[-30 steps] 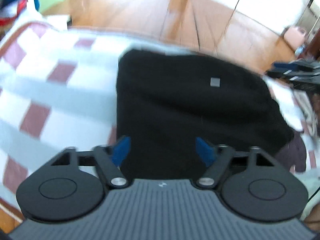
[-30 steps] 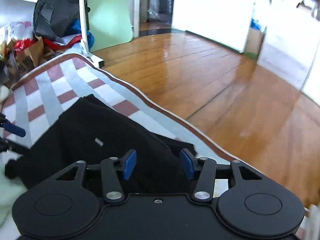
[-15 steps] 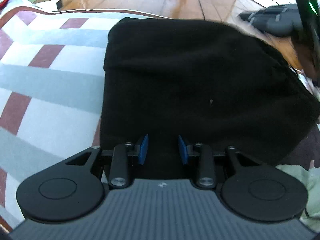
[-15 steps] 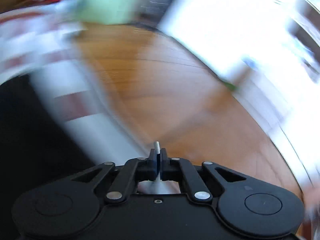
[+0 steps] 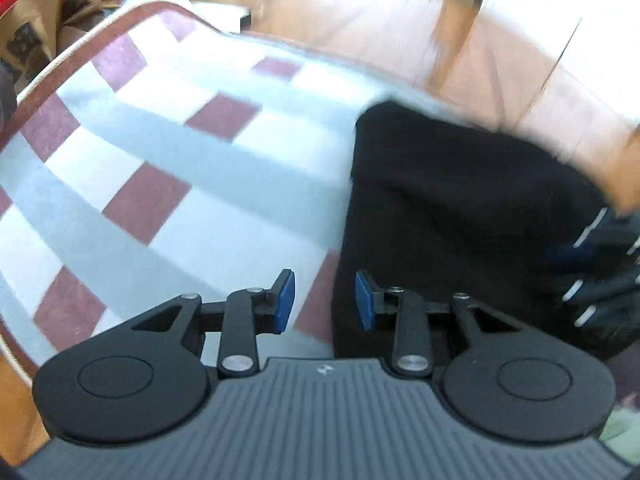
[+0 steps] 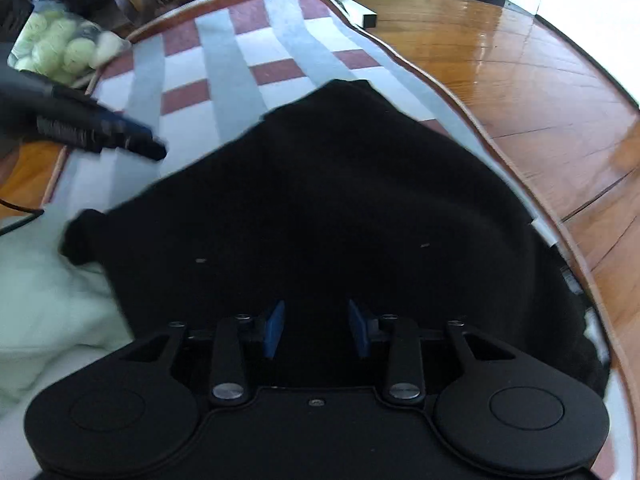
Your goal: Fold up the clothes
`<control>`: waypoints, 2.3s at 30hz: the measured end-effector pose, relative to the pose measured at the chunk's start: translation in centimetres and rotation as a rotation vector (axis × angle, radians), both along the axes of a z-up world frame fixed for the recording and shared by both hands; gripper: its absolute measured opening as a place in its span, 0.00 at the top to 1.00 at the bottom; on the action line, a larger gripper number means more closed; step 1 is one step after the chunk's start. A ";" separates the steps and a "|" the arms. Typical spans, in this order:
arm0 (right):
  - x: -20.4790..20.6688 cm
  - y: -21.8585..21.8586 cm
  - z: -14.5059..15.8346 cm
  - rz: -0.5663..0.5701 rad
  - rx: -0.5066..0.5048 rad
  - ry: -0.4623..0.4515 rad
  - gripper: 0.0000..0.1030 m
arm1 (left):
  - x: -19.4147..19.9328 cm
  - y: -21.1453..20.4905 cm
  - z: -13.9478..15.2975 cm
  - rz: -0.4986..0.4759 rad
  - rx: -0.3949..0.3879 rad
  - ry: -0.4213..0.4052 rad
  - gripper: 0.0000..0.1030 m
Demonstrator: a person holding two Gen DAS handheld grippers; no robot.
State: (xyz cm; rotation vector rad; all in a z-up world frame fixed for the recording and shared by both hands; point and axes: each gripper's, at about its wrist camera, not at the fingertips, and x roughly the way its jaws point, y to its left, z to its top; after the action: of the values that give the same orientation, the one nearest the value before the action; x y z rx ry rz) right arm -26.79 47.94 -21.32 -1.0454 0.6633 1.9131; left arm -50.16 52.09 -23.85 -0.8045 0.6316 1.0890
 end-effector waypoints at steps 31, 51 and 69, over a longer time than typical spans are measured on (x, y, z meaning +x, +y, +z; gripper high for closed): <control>6.8 -5.8 -3.6 -0.355 -0.043 0.316 0.62 | 10.3 -0.6 -4.9 -0.164 0.191 0.618 0.59; 6.5 -2.0 0.6 -0.293 0.001 0.323 0.56 | 7.0 3.5 -2.2 -0.251 0.188 0.131 0.45; -6.9 13.5 -0.2 0.248 0.143 -0.070 0.62 | 4.3 5.2 -5.9 -0.248 0.038 -0.069 0.59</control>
State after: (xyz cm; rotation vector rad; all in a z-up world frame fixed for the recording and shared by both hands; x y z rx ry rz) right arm -33.65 61.42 -21.53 -1.1398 0.3644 2.0903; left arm -45.86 57.32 -29.77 -0.7069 0.6323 0.8424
